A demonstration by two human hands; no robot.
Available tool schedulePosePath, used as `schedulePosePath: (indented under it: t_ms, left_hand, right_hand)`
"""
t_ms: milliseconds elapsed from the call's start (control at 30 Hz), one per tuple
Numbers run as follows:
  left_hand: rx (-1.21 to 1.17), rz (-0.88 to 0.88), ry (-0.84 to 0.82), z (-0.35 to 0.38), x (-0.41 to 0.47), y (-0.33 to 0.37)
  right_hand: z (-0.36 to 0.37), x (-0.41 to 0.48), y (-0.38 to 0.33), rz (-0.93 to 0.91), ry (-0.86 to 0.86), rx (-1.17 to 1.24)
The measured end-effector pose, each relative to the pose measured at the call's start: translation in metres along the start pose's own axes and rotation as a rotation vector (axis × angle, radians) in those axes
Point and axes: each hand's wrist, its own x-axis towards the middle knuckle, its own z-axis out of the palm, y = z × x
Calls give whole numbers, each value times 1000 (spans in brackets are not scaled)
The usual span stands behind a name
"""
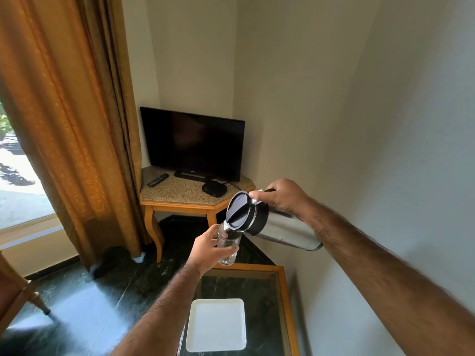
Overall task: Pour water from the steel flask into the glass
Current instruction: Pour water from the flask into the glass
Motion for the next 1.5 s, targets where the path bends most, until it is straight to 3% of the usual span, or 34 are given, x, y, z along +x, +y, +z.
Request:
schedulePosePath:
  t_ms: [367, 1500]
  left_hand:
    - [23, -30, 2, -2, -1, -3]
    - [39, -37, 17, 3, -5, -18]
  right_hand:
    - [-4, 4, -3, -12, -17, -165]
    - [-12, 11, -25, -54, -76, -270]
